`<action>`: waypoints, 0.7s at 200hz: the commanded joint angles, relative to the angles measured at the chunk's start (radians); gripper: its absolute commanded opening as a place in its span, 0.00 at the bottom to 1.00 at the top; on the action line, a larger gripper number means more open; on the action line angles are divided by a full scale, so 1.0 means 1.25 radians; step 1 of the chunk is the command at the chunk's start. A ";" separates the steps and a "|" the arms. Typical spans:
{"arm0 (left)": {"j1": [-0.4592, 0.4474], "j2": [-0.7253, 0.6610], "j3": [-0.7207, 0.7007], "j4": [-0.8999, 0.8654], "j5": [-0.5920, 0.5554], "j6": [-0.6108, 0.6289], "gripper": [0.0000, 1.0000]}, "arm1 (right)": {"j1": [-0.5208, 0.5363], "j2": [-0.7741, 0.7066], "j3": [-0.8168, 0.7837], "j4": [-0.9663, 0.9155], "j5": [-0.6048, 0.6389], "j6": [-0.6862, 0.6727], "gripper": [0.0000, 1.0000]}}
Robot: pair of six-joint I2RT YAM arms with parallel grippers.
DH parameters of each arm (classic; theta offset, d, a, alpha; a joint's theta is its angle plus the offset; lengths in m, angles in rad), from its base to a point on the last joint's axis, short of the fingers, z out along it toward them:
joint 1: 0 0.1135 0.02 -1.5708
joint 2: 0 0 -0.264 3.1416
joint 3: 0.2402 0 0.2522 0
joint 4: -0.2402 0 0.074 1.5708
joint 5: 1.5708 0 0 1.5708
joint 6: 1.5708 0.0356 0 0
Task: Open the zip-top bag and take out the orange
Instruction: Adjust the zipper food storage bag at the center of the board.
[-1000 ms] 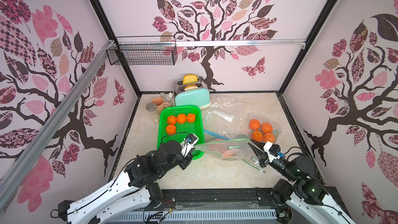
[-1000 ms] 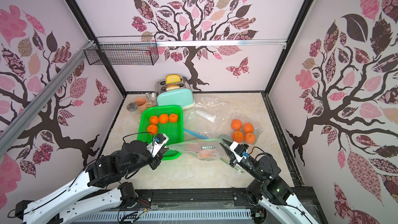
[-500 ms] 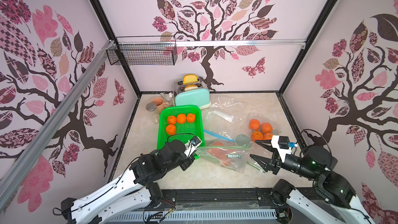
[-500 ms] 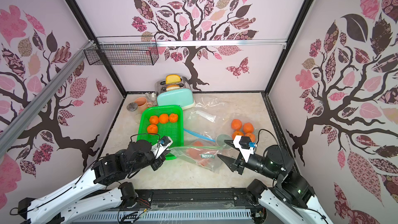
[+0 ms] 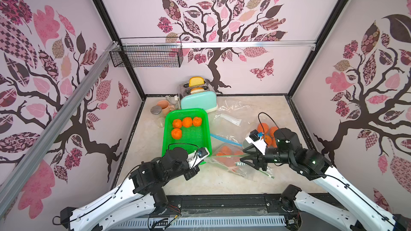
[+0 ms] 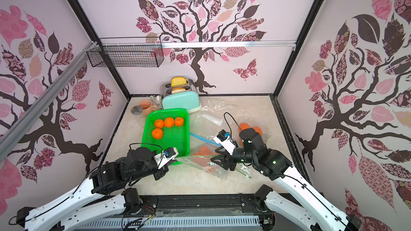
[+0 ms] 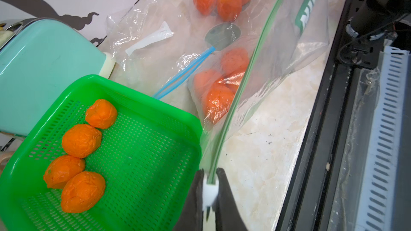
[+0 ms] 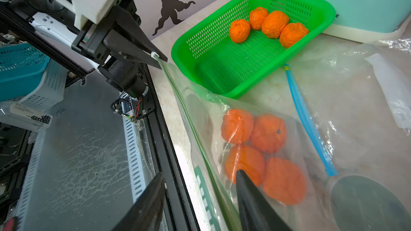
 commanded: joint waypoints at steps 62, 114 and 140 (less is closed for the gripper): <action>-0.010 -0.037 -0.031 0.010 0.010 0.067 0.00 | 0.031 0.048 0.012 -0.053 -0.049 -0.153 0.43; -0.010 -0.047 -0.041 0.006 0.007 0.069 0.00 | 0.036 0.044 0.018 -0.070 0.062 -0.167 0.42; -0.010 -0.050 -0.042 0.006 0.010 0.069 0.00 | 0.036 0.026 0.041 -0.062 0.040 -0.163 0.47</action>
